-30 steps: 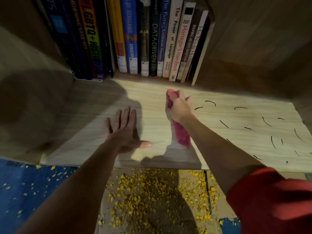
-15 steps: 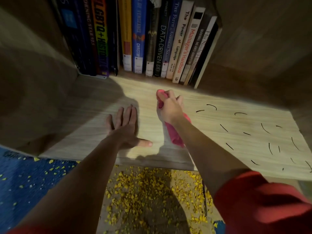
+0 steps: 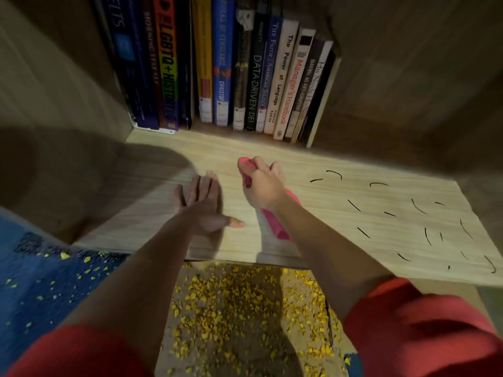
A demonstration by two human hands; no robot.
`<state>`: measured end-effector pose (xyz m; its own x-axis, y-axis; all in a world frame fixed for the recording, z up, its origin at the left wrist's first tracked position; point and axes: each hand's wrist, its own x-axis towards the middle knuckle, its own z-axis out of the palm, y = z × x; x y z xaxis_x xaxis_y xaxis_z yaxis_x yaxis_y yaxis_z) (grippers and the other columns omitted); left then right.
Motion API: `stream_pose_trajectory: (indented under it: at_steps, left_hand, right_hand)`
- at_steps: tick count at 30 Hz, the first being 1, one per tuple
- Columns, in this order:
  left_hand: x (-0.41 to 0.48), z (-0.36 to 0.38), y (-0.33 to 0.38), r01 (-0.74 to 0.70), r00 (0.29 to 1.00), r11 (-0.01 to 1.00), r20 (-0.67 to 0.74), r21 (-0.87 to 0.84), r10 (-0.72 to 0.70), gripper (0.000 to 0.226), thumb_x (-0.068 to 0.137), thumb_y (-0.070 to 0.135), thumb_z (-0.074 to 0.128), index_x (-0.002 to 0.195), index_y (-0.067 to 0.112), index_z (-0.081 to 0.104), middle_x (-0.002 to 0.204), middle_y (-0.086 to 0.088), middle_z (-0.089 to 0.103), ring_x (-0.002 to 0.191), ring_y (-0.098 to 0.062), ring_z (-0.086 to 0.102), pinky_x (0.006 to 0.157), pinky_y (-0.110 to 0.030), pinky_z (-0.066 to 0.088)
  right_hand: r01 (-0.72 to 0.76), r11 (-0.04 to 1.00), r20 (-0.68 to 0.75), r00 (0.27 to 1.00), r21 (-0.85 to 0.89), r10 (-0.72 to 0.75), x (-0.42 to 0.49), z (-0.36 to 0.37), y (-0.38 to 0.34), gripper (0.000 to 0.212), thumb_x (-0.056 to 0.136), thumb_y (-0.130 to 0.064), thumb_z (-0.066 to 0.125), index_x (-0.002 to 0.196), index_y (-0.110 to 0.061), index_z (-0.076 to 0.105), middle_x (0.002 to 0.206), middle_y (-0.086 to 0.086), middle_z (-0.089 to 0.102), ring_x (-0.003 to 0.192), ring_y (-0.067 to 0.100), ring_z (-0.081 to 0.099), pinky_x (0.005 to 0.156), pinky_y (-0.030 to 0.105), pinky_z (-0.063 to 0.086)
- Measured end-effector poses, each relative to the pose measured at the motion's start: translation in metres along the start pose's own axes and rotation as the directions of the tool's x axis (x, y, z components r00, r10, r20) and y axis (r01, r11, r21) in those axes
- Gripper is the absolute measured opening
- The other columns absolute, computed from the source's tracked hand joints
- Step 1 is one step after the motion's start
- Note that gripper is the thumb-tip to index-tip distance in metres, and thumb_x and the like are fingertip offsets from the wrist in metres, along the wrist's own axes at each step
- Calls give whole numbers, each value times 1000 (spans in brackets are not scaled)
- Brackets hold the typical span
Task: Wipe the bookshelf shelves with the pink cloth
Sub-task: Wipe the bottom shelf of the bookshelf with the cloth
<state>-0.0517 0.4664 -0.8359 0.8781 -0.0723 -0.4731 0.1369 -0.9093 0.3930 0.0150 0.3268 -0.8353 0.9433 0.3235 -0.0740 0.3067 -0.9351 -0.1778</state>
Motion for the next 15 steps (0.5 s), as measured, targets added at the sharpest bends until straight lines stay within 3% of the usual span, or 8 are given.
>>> stream_pose_trajectory:
  at_steps: [5,8,15]
  left_hand:
    - [-20,11,0,-70,967,917,-254,-392,-35,82,86,32,63,150,16,14,159,0,5,145,-14,-3,115,-31,-7]
    - [-37,27,4,-55,954,960,-298,-274,-30,78,88,37,59,150,15,17,158,-1,6,145,-12,-1,115,-33,-5]
    - [-37,26,15,72,994,996,-74,-49,-75,115,78,64,56,147,11,-20,155,-3,-25,141,-18,-24,112,-45,-14]
  right_hand:
    - [95,993,88,992,-69,-89,-53,-5,7,52,93,-17,44,141,-34,35,140,0,33,109,34,34,89,39,34]
    - [77,991,139,988,-113,-61,-66,-16,5,54,93,-15,41,144,-29,30,143,3,30,113,36,33,93,42,34]
    - [-21,1000,94,995,-23,23,-44,-14,8,51,93,-14,41,141,-30,35,141,0,33,110,33,32,94,42,34]
